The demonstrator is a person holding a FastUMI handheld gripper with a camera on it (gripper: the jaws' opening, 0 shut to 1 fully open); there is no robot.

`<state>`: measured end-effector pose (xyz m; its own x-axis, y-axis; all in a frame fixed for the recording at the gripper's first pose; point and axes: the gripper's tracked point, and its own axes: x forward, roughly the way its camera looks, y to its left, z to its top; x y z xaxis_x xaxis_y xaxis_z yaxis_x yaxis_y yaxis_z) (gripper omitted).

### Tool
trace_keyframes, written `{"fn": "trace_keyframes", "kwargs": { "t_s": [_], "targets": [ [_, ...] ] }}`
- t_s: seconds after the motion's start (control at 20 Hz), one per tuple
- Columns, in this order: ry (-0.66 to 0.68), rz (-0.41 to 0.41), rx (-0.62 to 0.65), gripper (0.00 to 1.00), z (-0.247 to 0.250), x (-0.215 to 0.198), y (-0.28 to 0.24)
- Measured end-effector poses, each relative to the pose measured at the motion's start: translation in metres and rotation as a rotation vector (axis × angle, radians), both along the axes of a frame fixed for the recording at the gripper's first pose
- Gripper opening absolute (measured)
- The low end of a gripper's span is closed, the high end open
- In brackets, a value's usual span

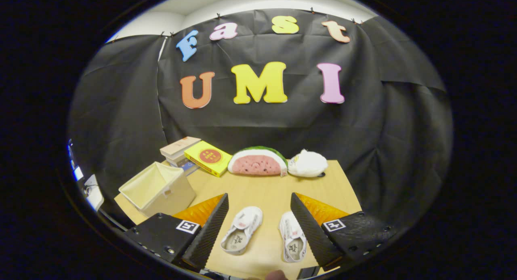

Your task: Open the storage box then place both shoes into the box .Put the left shoe in first, then the right shoe, with the right side of both shoes facing outward in a uniform manner.

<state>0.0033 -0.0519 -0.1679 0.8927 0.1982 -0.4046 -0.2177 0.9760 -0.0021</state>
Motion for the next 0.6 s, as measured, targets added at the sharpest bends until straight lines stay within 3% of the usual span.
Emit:
{"fn": "trace_keyframes", "kwargs": {
  "t_s": [0.25,0.6],
  "targets": [
    [0.175,0.035,0.006,0.95,-0.090,-0.008,0.007],
    [0.341,0.030,-0.004,0.95,-0.184,0.034,0.036]
  ]
}}
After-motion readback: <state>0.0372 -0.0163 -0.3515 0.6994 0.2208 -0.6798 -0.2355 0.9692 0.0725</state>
